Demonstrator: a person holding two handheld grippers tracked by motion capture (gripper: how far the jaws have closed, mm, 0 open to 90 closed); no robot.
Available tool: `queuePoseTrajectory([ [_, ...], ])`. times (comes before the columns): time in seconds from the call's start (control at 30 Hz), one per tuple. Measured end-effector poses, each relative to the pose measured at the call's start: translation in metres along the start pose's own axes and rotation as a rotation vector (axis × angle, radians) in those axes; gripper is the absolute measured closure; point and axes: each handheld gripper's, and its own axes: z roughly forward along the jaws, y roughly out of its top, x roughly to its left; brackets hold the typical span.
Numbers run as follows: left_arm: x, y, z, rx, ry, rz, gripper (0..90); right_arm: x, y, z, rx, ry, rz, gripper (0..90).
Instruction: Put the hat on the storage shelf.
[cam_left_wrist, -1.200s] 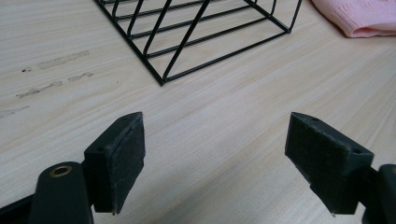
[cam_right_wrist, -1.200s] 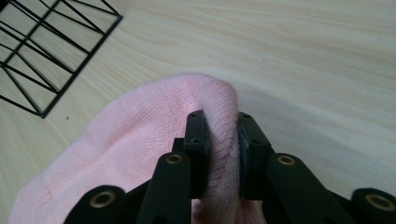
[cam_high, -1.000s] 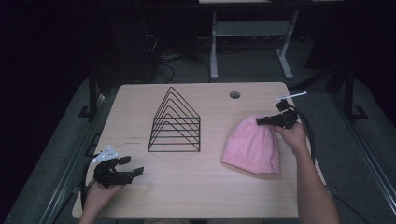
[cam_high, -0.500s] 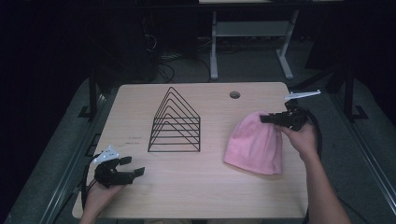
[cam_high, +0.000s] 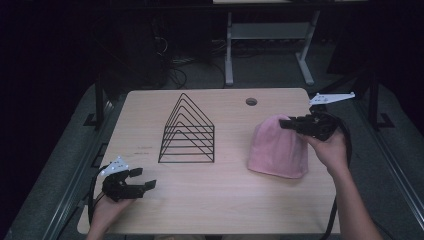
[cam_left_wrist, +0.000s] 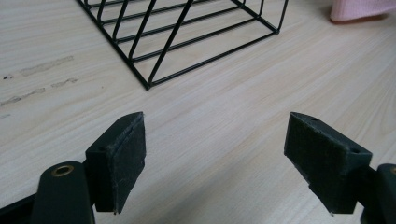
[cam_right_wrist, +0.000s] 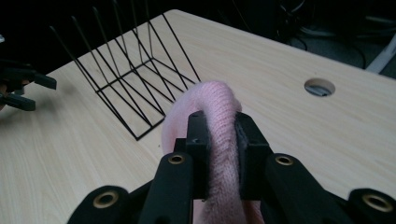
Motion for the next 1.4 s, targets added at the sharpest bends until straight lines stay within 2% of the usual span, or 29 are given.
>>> queuePoseTrajectory([
  [0.23,-0.004,0.004,-0.004,-0.019,-0.010,0.005,21.1,0.020,0.012,-0.007,-0.029,0.012,-0.049,78.0],
  [0.4,-0.005,0.007,-0.007,-0.031,-0.019,0.006,22.0,0.027,0.015,-0.008,-0.039,0.023,-0.059,78.0],
  [0.63,-0.009,0.016,-0.007,-0.025,-0.051,0.030,22.8,0.038,0.024,-0.018,-0.084,0.040,-0.077,78.0],
  [0.77,-0.014,0.025,-0.006,-0.022,-0.074,0.059,23.2,0.042,0.029,-0.022,-0.094,0.043,-0.089,78.0],
  [0.83,-0.016,0.027,-0.005,-0.021,-0.085,0.058,23.4,0.042,0.031,-0.023,-0.096,0.044,-0.093,78.0],
  [0.87,-0.016,0.030,-0.005,-0.013,-0.086,0.076,23.5,0.044,0.032,-0.024,-0.097,0.047,-0.097,78.0],
  [1.0,-0.017,0.041,-0.004,-0.001,-0.108,0.091,23.5,0.047,0.040,-0.027,-0.105,0.055,-0.109,78.0],
  [1.4,-0.024,0.068,-0.011,-0.011,-0.164,0.130,23.5,0.058,0.060,-0.033,-0.120,0.076,-0.144,77.9],
])
